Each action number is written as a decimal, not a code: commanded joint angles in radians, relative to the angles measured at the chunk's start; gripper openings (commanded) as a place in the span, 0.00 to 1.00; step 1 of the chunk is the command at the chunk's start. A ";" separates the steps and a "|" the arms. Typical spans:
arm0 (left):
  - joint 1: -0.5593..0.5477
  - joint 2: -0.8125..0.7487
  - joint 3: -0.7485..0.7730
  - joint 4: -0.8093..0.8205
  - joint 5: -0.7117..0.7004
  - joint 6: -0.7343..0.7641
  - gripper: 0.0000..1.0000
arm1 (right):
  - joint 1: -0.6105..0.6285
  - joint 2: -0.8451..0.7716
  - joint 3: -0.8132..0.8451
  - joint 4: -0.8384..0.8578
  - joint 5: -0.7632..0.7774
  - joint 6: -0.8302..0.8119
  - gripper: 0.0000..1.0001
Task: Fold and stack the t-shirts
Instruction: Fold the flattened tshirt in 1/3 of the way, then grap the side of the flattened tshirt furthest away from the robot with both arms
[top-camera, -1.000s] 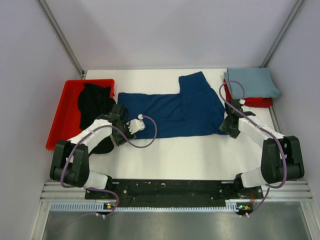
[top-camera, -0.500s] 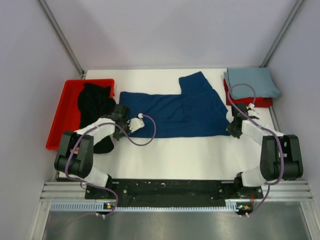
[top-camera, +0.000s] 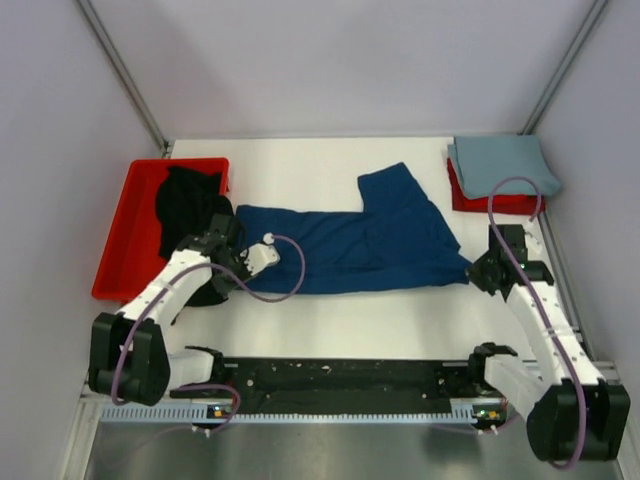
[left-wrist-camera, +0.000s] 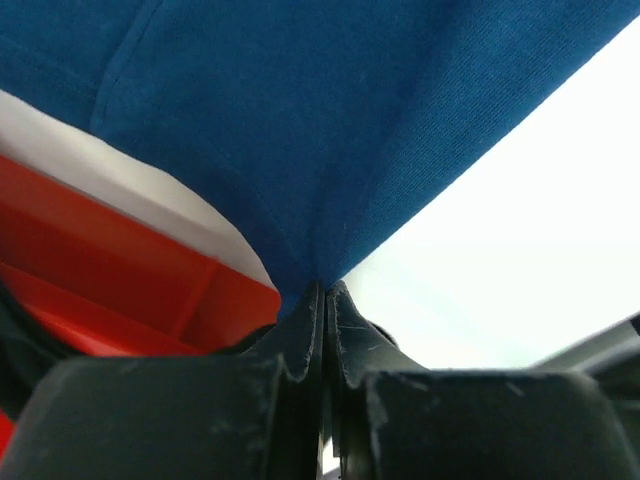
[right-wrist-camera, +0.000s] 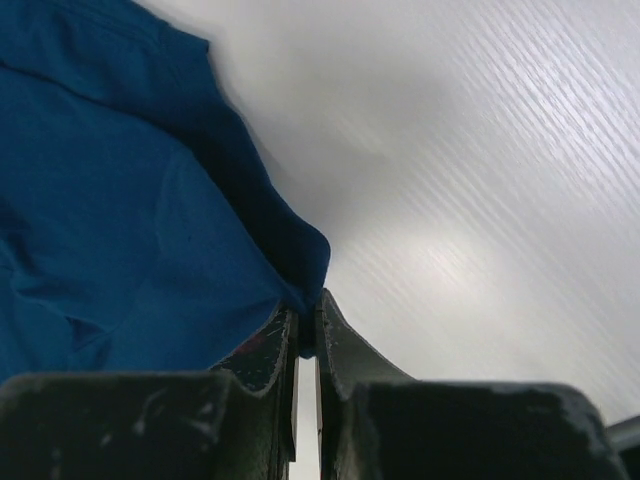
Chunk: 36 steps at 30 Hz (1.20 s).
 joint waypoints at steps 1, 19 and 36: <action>0.008 -0.058 -0.018 -0.225 0.069 0.009 0.00 | -0.018 -0.171 -0.048 -0.214 -0.034 0.098 0.00; -0.006 -0.036 0.219 -0.482 0.240 0.063 0.36 | -0.016 -0.426 0.156 -0.540 0.328 0.384 0.62; 0.108 0.658 0.910 -0.256 0.194 -0.230 0.49 | 0.134 0.640 0.794 0.171 -0.209 -0.610 0.67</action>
